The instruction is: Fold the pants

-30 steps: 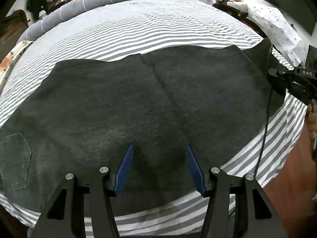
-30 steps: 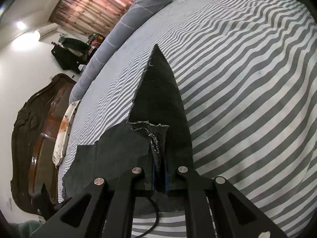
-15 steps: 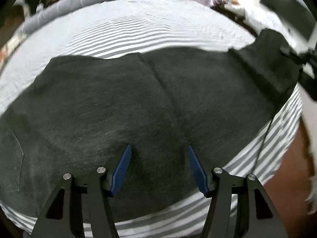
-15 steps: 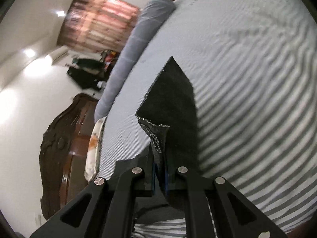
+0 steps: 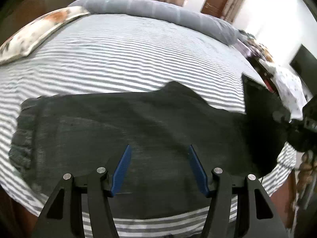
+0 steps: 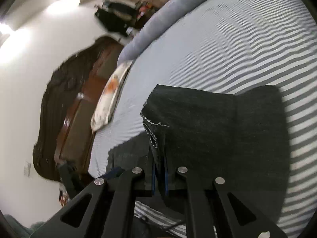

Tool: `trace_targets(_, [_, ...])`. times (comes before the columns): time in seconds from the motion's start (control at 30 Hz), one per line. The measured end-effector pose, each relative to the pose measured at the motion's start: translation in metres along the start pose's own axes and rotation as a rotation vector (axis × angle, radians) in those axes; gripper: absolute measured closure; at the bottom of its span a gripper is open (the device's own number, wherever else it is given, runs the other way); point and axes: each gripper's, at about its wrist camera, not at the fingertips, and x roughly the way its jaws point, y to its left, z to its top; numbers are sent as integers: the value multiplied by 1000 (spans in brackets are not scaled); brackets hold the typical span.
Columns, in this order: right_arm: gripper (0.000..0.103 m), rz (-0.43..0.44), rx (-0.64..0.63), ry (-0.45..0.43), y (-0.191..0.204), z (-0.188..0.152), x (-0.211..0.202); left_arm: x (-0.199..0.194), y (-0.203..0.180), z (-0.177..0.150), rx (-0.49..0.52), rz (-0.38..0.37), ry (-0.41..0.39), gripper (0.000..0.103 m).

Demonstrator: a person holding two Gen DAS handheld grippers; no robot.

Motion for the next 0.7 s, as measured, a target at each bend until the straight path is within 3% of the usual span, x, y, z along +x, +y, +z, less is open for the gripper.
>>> trace_targets(0.27, [93, -47, -62, 179, 35, -34, 105, -2, 46, -11, -98, 6, 12, 43])
trace_targets(0.37, [82, -94, -69, 233, 35, -50, 128, 0, 44, -11, -100, -19, 14, 43])
trace_targets(0.53, [58, -112, -76, 223, 34, -66, 120, 3, 37, -9, -114, -97, 27, 43])
trace_targets(0.7, [52, -96, -59, 179, 34, -82, 88, 14, 24, -12, -132, -173, 66, 42])
